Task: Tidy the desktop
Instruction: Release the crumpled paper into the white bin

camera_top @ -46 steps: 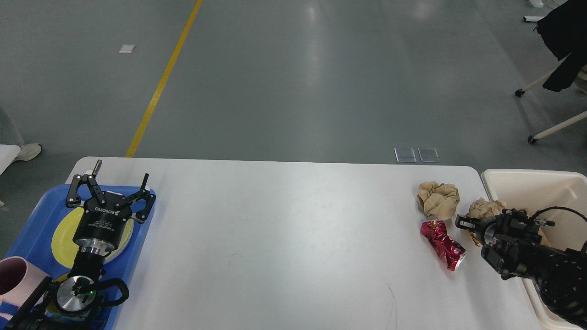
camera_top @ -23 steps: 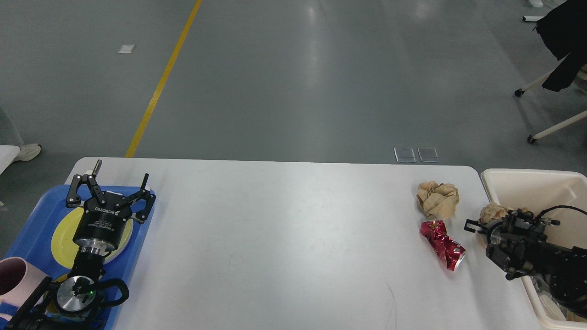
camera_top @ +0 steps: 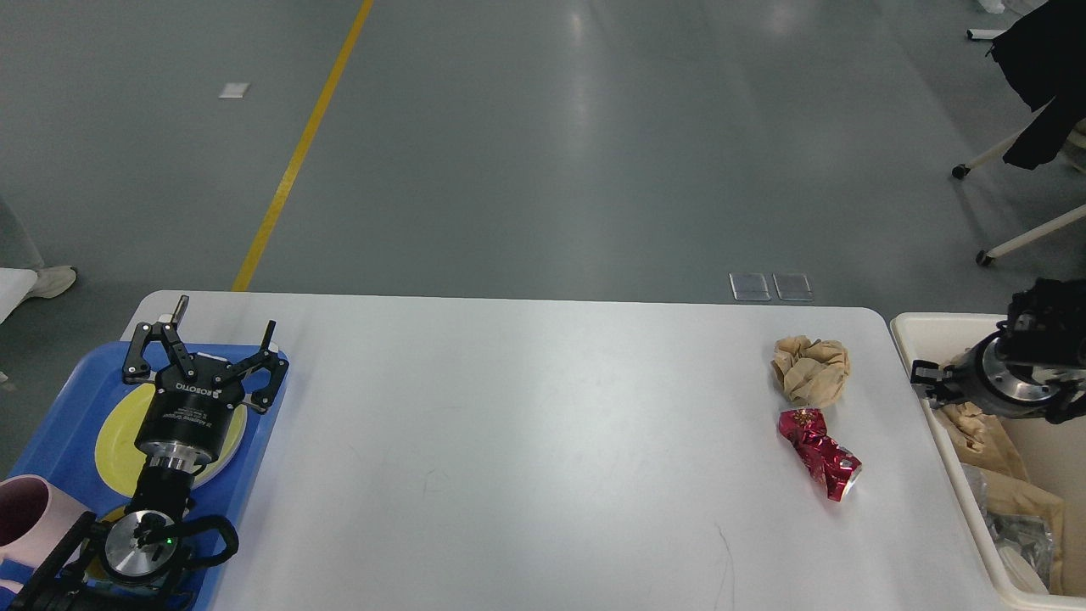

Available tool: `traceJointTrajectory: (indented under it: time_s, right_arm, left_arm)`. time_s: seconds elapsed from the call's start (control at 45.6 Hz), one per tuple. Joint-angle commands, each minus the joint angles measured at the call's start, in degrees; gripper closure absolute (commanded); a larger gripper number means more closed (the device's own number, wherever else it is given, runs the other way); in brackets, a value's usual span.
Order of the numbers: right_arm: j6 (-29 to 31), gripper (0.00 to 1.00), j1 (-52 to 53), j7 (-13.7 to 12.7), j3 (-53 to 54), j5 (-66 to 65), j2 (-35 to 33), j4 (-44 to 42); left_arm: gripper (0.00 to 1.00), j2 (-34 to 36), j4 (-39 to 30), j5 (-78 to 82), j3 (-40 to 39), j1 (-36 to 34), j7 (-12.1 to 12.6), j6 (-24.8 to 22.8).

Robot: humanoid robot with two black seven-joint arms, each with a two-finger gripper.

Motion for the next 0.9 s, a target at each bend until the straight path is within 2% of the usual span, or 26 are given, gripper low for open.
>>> traceJointTrajectory:
  time_s: [0.0,0.11,0.175,0.219,0.285,0.329,0.351,0.526,0.658,0.724,0.877]
  right_arm:
    - [7.54,1.00,16.68,0.51,-11.15,1.69,-0.35,11.53]
    - [13.17,1.00,28.90,1.48,-18.01,5.64,-0.35,20.33]
    - [14.76,1.00,33.22,3.32,-21.09,6.53,-0.08,24.02]
    - [15.11,1.00,34.81,6.30,-23.63,6.53,0.36,25.52]
    - [15.73,1.00,36.22,12.71,-27.68,6.53,0.71,26.84]
    - [15.73,1.00,36.48,15.44,-30.05,6.53,1.15,26.85]
    - [15.55,1.00,36.48,15.98,-30.85,6.53,1.15,26.85]
    - [14.41,1.00,36.40,15.89,-32.61,6.18,-0.60,26.32]
    - [10.64,1.00,33.50,15.19,-31.74,5.13,-7.54,23.34]
    - [7.83,1.00,28.94,14.23,-31.03,3.46,-10.71,20.27]
    - [4.92,1.00,12.87,14.14,-22.88,2.84,-15.11,9.20]
  left_arm:
    - [0.03,0.00,-0.03,0.01,0.00,-0.01,0.01,0.00]
    - [0.03,0.00,0.06,0.01,0.00,-0.01,0.01,0.00]
    - [0.03,0.00,0.06,0.01,0.00,0.08,0.01,0.00]
    - [0.03,0.00,0.06,0.01,0.00,-0.01,0.01,0.00]
    - [0.03,0.00,-0.03,0.01,0.00,-0.01,0.01,0.00]
    - [0.03,0.09,0.06,0.01,0.00,0.08,0.01,0.00]
    - [0.03,0.00,-0.03,0.01,0.00,0.08,0.01,0.00]
    - [0.03,0.00,-0.03,0.01,0.00,0.08,0.01,0.00]
    - [0.03,0.00,-0.03,0.01,0.00,0.08,0.01,0.00]
    - [0.03,0.00,0.06,0.01,0.00,0.08,0.01,0.00]
    - [0.03,0.00,-0.03,-0.08,0.00,0.08,0.01,0.00]
